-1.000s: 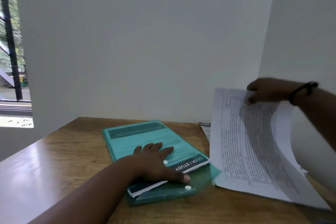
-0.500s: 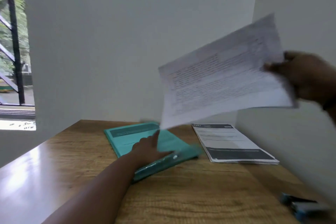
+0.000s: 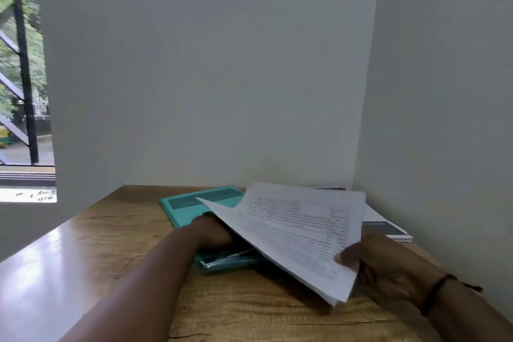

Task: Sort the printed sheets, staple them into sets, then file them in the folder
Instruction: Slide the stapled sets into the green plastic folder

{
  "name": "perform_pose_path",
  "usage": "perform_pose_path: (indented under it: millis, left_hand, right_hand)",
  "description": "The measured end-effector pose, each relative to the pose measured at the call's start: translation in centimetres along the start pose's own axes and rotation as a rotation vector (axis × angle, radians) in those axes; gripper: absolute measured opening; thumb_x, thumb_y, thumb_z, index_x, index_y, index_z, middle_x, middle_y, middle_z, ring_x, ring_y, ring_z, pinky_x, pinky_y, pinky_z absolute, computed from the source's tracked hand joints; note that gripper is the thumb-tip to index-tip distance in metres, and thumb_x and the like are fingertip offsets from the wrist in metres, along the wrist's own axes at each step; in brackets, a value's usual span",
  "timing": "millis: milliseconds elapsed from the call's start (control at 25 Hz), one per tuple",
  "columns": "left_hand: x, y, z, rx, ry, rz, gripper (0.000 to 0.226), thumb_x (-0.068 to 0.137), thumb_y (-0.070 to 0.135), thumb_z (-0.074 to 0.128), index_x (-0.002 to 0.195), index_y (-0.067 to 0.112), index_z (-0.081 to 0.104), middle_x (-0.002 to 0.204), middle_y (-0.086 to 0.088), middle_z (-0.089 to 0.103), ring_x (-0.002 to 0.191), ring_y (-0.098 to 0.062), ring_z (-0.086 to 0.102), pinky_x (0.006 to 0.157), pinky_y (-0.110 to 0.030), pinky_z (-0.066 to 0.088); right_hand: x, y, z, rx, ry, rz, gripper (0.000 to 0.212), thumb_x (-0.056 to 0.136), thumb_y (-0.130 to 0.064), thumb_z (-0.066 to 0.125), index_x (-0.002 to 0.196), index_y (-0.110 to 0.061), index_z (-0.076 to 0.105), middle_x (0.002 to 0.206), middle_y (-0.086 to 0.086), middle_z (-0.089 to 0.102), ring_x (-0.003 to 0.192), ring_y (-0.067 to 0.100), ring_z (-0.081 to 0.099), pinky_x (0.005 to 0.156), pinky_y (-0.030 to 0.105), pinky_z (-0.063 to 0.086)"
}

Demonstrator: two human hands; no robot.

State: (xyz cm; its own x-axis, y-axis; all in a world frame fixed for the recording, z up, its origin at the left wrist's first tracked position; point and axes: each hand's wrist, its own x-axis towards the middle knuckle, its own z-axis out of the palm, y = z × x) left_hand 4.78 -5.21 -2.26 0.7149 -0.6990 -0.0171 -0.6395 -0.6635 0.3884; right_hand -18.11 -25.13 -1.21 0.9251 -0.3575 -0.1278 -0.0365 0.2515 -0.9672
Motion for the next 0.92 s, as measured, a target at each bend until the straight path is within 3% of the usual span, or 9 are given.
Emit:
perform_pose_path:
  millis: [80, 160, 320, 360, 480, 520, 640, 800, 920]
  left_hand:
    - [0.5, -1.1, -0.3, -0.003, 0.004, -0.061, 0.084, 0.060, 0.069, 0.057, 0.135, 0.032, 0.052, 0.138, -0.002, 0.052, 0.122, -0.022, 0.052, 0.106, -0.040, 0.042]
    - [1.1, -1.9, -1.0, 0.052, 0.016, -0.075, 0.090, 0.048, 0.076, 0.048, 0.131, 0.040, 0.052, 0.142, 0.002, 0.048, 0.128, -0.022, 0.048, 0.109, -0.041, 0.039]
    - [0.9, -0.7, -1.9, 0.131, -0.022, -0.028, 0.073, 0.060, 0.059, 0.058, 0.131, 0.045, 0.050, 0.150, 0.006, 0.035, 0.139, -0.026, 0.026, 0.114, -0.045, 0.025]
    - [1.1, -0.6, -1.9, 0.127, -0.036, -0.012, 0.067, 0.063, 0.055, 0.062, 0.128, 0.043, 0.053, 0.148, 0.006, 0.039, 0.136, -0.025, 0.031, 0.112, -0.043, 0.029]
    - [1.2, -0.3, -1.5, 0.090, 0.009, 0.086, 0.035, 0.075, 0.039, 0.072, 0.108, 0.031, 0.063, 0.125, 0.003, 0.060, 0.106, -0.015, 0.052, 0.091, -0.028, 0.042]
    - [1.0, 0.0, -1.6, 0.096, 0.035, 0.114, 0.029, 0.078, 0.033, 0.074, 0.104, 0.026, 0.064, 0.113, 0.005, 0.062, 0.098, -0.014, 0.053, 0.085, -0.027, 0.041]
    - [0.7, 0.4, -2.0, 0.132, 0.085, 0.128, 0.017, 0.080, 0.033, 0.074, 0.079, 0.022, 0.060, 0.092, 0.006, 0.059, 0.091, -0.017, 0.056, 0.077, -0.029, 0.042]
    - [0.6, 0.6, -1.5, 0.179, 0.090, 0.100, 0.020, 0.085, 0.040, 0.063, 0.073, 0.025, 0.058, 0.091, 0.006, 0.061, 0.087, -0.017, 0.056, 0.072, -0.029, 0.040]
    - [0.5, 1.0, -1.4, 0.225, 0.113, 0.129, 0.021, 0.085, 0.040, 0.061, 0.068, 0.030, 0.053, 0.091, 0.007, 0.058, 0.088, -0.016, 0.054, 0.074, -0.030, 0.041]
  right_hand:
    - [-1.9, 0.7, -0.9, -0.021, -0.011, 0.042, 0.058, 0.079, 0.032, 0.029, 0.117, -0.001, 0.057, 0.107, 0.025, 0.069, 0.094, 0.041, 0.068, 0.065, 0.043, 0.060]
    - [-3.9, 1.0, -1.7, -0.022, 0.007, 0.044, 0.053, 0.079, 0.031, 0.032, 0.117, 0.005, 0.058, 0.106, 0.028, 0.068, 0.093, 0.044, 0.068, 0.064, 0.043, 0.060]
    - [-7.0, 1.1, -2.1, -0.020, 0.140, -0.085, 0.042, 0.077, 0.028, 0.037, 0.090, 0.009, 0.071, 0.089, 0.027, 0.071, 0.074, 0.037, 0.071, 0.051, 0.037, 0.059]
    - [-7.3, 1.2, -2.1, -0.057, 0.185, -0.118, 0.037, 0.077, 0.026, 0.041, 0.084, 0.009, 0.073, 0.086, 0.025, 0.072, 0.071, 0.033, 0.072, 0.054, 0.033, 0.059]
    - [-7.6, 2.2, -2.2, -0.188, 0.303, -0.187, 0.021, 0.069, 0.011, 0.064, 0.081, 0.001, 0.078, 0.097, 0.015, 0.074, 0.091, 0.028, 0.071, 0.085, 0.038, 0.055]
    - [-7.8, 2.6, -2.0, -0.277, 0.329, -0.215, 0.022, 0.067, 0.009, 0.068, 0.080, -0.005, 0.079, 0.096, 0.009, 0.075, 0.092, 0.024, 0.071, 0.082, 0.035, 0.057]
    - [-8.6, 3.1, -0.5, -0.359, 0.339, -0.269, 0.027, 0.072, 0.008, 0.071, 0.076, -0.017, 0.081, 0.086, -0.001, 0.076, 0.075, 0.013, 0.073, 0.053, 0.023, 0.056]
    - [-9.1, 3.7, -0.3, -0.349, 0.387, -0.299, 0.032, 0.073, 0.003, 0.071, 0.079, -0.026, 0.080, 0.088, -0.003, 0.076, 0.079, 0.022, 0.072, 0.058, 0.034, 0.055]
    - [-9.7, 3.8, -0.8, -0.437, 0.375, -0.315, 0.036, 0.075, 0.006, 0.069, 0.076, -0.028, 0.080, 0.095, -0.016, 0.074, 0.081, 0.013, 0.071, 0.050, 0.028, 0.053]
